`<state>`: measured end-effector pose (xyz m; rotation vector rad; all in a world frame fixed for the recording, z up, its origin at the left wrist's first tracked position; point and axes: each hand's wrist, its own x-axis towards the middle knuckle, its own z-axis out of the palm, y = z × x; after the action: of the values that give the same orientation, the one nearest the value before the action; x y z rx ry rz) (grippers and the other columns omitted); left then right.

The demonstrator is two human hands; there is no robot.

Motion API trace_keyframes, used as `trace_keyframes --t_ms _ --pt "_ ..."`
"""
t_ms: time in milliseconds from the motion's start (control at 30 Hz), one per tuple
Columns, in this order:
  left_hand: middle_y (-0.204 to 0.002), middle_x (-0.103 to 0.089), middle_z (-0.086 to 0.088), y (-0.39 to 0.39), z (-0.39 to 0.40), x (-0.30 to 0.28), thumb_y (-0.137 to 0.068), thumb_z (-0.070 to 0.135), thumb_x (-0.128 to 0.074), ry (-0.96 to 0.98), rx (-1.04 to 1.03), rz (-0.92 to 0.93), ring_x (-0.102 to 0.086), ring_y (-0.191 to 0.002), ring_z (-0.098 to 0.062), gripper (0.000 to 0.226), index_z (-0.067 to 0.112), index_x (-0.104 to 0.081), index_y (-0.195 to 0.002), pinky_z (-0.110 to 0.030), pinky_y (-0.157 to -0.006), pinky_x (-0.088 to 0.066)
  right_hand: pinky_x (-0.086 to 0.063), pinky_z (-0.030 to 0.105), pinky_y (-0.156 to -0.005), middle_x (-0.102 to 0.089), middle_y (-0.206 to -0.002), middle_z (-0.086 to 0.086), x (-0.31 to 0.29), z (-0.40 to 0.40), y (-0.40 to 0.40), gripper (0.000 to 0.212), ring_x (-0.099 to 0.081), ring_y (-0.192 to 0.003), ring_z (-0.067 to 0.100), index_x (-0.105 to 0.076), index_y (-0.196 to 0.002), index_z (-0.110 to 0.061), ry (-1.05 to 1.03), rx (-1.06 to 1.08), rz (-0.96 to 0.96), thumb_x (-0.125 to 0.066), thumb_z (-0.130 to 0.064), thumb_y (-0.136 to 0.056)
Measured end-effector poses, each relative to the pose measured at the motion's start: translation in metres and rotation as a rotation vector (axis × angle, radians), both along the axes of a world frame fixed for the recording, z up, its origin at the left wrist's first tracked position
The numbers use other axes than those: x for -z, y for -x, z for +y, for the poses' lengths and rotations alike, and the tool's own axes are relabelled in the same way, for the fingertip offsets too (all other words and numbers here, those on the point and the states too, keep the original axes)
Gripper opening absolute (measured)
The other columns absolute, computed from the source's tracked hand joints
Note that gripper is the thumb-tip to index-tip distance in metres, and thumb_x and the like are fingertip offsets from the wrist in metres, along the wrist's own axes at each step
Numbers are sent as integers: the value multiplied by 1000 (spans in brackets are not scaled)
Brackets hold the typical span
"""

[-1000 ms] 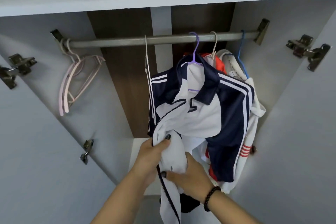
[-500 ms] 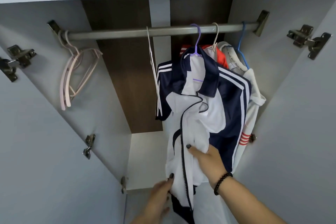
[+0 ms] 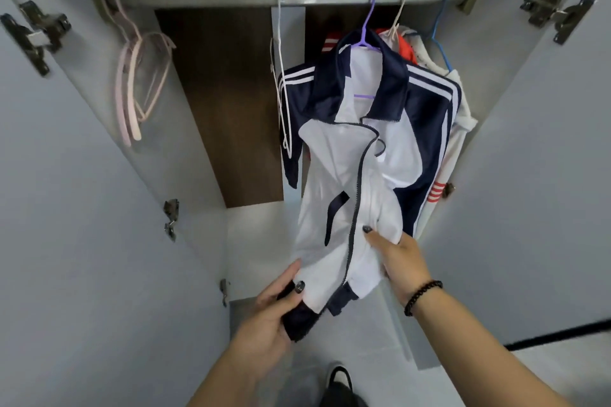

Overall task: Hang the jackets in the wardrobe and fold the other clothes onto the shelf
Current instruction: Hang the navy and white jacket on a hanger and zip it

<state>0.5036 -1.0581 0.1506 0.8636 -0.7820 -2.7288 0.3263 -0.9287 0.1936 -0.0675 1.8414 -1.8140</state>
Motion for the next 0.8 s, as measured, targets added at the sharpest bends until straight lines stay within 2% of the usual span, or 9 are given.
trace_keyframes --t_ms 67,133,233,400,533,600,667,733,800 --pt "-111 -73 -7 -11 -12 -10 -72 4 -67 42 -7 16 -72 -83 -18 43 12 -72 -113 -26 -57 -56 -56 30 -71 -74 -101 -2 -2 7 -14 23 -71 -92 17 -68 -110 -17 2 -10 6 -69 -22 -87" --pt "-108 -74 -6 -18 -21 -19 -74 5 -64 86 -15 33 -73 -87 -18 32 13 -77 -102 -25 -61 -57 -57 38 -80 -74 -102 0 -4 14 -27 24 -71 -94 20 -68 -110 -15 25 -16 -7 -69 -20 -87" --pt "-111 -73 -5 -22 -26 -25 -87 2 -57 180 -94 0 -72 -93 -16 29 13 -73 -109 -23 -64 -57 -52 53 -90 -73 -103 8 -9 23 -42 22 -68 -98 31 -69 -105 -10 46 -7 -7 -70 -22 -86" --pt "-112 -73 -3 -34 -22 -27 -93 4 -55 275 -194 -50 -72 -93 -16 27 18 -77 -101 -27 -65 -57 -55 45 -87 -73 -104 10 -24 37 -56 41 -70 -97 25 -66 -109 -6 139 40 -85 -74 -28 -76" --pt "-110 -73 7 -33 -10 -29 -93 11 -60 534 -97 -127 -68 -104 -13 28 31 -78 -99 -38 -87 -54 -54 44 -89 -72 -107 10 -31 43 -65 53 -69 -100 26 -67 -110 -8 134 -27 -58 -76 -40 -70" --pt "-103 -74 13 -30 -3 -34 -92 19 -64 687 22 -170 -68 -100 -6 23 38 -78 -93 -29 -88 -53 -55 43 -86 -72 -107 10 -32 42 -68 57 -69 -100 26 -67 -110 -9 141 -57 -57 -77 -45 -67" --pt "-91 -74 6 -28 4 -44 -89 37 -66 777 183 -158 -67 -88 -5 14 33 -77 -83 -18 -79 -51 -55 42 -86 -72 -107 10 -31 38 -73 58 -69 -99 26 -67 -109 -10 141 -72 -66 -75 -48 -66" --pt "-75 -66 -3 -26 13 -48 -79 58 -62 814 294 -126 -60 -72 -8 44 15 -71 -74 -16 -66 -44 -56 39 -83 -72 -106 13 -29 32 -78 56 -69 -99 27 -68 -107 -7 163 -88 -91 -71 -48 -69" --pt "-72 -54 -7 -23 22 -50 -71 68 -58 794 327 -110 -50 -69 -14 73 -5 -59 -78 -23 -65 -37 -57 35 -77 -72 -103 15 -29 26 -84 55 -70 -97 28 -69 -104 -5 162 -91 -109 -66 -50 -72"
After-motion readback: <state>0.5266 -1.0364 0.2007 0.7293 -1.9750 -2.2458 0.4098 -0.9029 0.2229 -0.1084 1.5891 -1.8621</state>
